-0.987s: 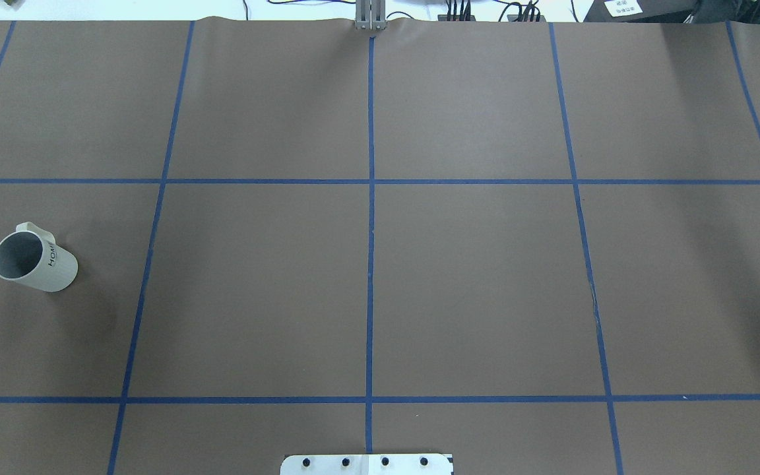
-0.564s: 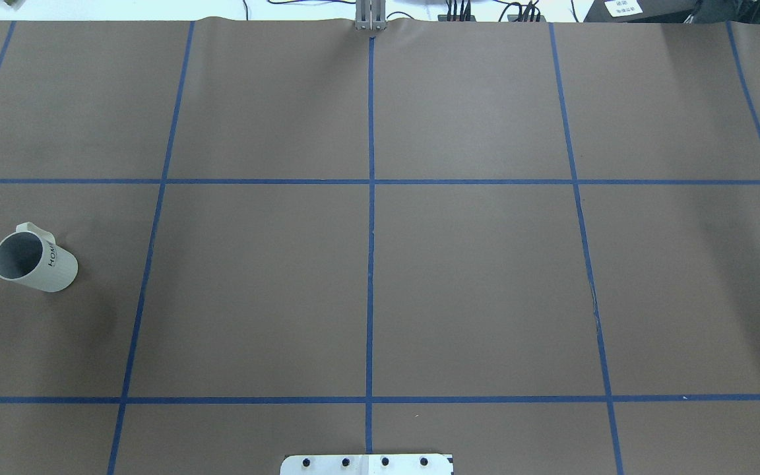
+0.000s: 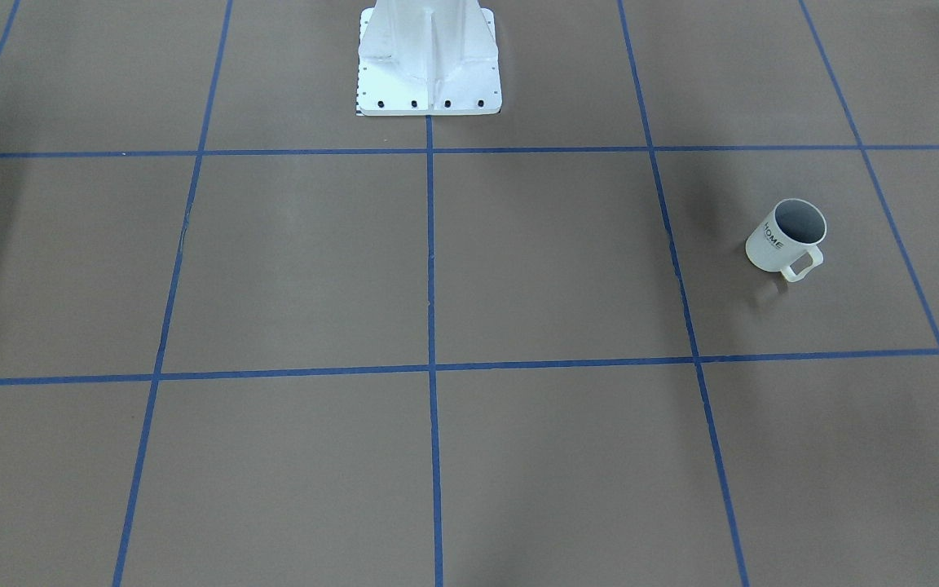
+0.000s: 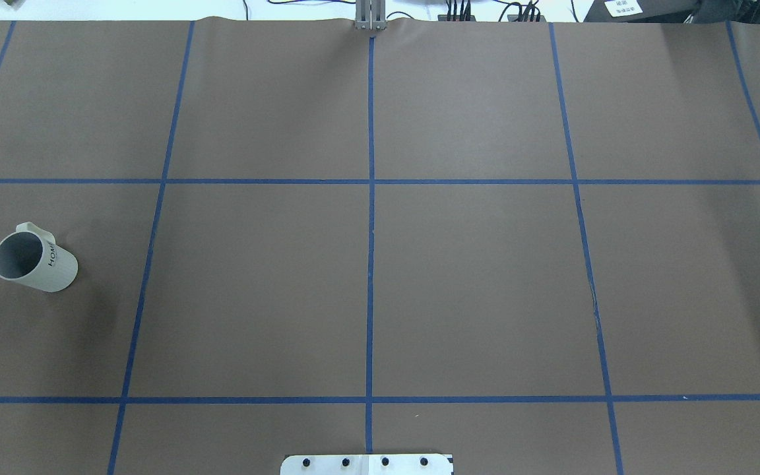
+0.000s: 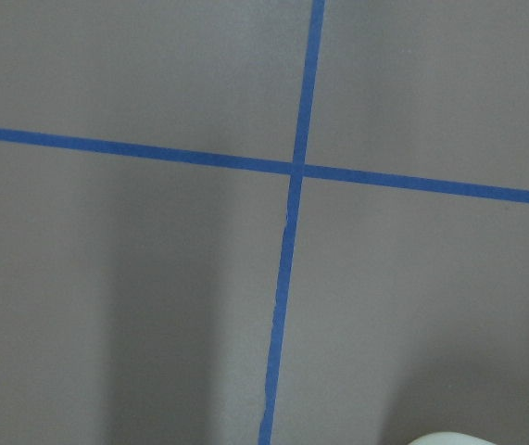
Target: Left arm hands cup to right arm to dump lemon
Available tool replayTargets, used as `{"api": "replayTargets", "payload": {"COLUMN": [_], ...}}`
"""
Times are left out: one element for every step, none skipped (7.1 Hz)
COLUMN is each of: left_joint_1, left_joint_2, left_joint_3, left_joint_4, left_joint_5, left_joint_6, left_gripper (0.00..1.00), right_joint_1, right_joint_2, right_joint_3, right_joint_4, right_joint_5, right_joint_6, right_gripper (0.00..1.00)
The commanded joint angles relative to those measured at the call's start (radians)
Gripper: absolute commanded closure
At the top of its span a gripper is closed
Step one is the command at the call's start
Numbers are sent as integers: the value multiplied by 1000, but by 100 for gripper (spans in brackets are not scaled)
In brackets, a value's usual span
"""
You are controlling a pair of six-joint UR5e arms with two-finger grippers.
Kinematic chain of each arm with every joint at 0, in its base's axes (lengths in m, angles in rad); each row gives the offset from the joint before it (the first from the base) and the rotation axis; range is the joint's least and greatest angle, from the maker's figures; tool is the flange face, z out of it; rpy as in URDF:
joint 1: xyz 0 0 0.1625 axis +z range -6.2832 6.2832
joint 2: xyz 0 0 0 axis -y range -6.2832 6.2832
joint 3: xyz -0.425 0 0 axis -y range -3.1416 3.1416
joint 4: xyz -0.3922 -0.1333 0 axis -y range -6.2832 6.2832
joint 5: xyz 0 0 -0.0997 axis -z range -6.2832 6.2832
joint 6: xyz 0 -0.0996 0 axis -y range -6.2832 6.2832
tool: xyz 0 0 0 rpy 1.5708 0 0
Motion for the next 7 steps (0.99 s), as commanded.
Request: {"api": "replayTargets", "payload": {"left_joint_1": [-3, -3, -3, -3, -3, -3, -3], "left_joint_2": [9, 11, 11, 12, 14, 15, 15], "left_joint_3": [3, 3, 1, 1, 0, -3, -5], "left_joint_4": [1, 0, 0, 0, 0, -2, -2], "left_joint_5": [-1, -2, -2, -2, -2, -2, -2], "left_joint_6": [4, 4, 4, 4, 4, 2, 2], "left_gripper": [0, 0, 0, 0, 0, 0, 0], "right_joint_1": [0, 0, -1, -1, -1, -1, -1], "right_joint_2": [43, 66, 87, 103, 124, 124, 126], "right_joint_3": [-18, -39, -55, -68, -93, -92, -95], "right_joint_4": [7, 7, 7, 7, 7, 7, 7], "right_joint_5": [2, 4, 5, 7, 8, 11, 22], "right_joint_6": [46, 46, 48, 48, 48, 48, 48], "right_gripper": [0, 0, 0, 0, 0, 0, 0]}}
